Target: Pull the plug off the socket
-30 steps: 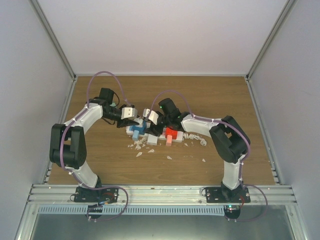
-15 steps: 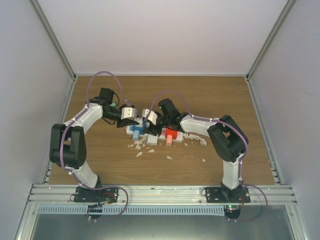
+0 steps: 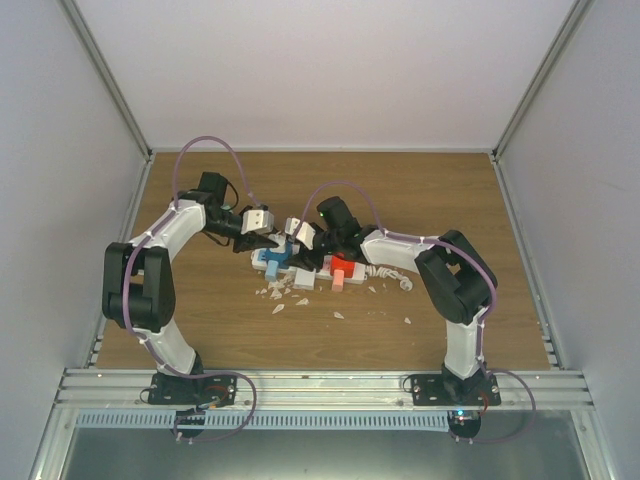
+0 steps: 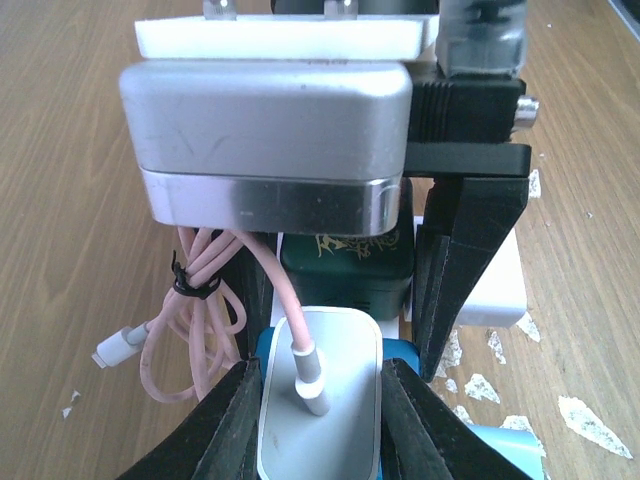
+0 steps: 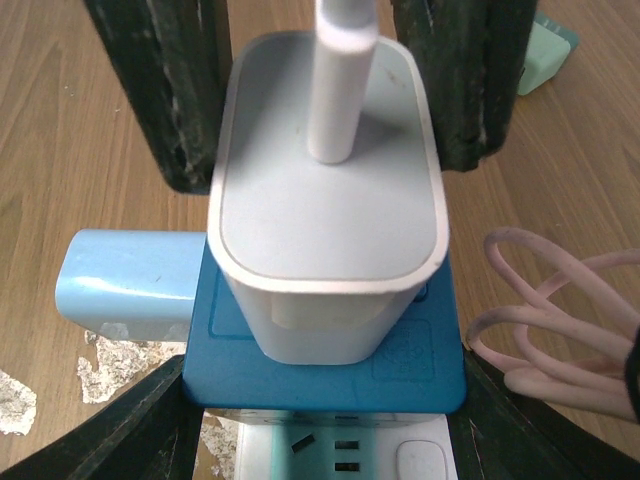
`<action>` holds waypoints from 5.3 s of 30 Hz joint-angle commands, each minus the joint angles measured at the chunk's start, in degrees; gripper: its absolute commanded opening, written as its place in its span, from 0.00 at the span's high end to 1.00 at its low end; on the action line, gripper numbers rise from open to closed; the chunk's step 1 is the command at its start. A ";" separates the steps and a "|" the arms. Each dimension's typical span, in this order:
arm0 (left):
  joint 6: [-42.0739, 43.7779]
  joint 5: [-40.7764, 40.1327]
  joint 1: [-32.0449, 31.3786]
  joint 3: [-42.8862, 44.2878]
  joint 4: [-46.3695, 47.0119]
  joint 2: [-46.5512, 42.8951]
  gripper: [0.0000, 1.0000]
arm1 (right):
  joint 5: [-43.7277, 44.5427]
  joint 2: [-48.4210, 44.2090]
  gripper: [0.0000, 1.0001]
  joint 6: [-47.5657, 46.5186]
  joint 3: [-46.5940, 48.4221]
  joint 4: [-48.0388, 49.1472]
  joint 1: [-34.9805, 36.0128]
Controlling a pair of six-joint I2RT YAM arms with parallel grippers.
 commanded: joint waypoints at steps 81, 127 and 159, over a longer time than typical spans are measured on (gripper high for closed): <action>-23.82 -33.09 14.57 -15.35 34.12 -11.66 0.11 | 2.83 4.81 0.09 -2.08 13.71 -14.46 2.05; -62.32 -34.01 -8.47 -23.84 39.80 -13.45 0.19 | 11.71 7.46 0.60 7.80 12.37 -8.15 -5.86; -62.54 -42.71 -15.16 -23.70 43.18 -6.89 0.84 | 18.87 7.43 0.74 10.27 7.65 -3.52 -9.40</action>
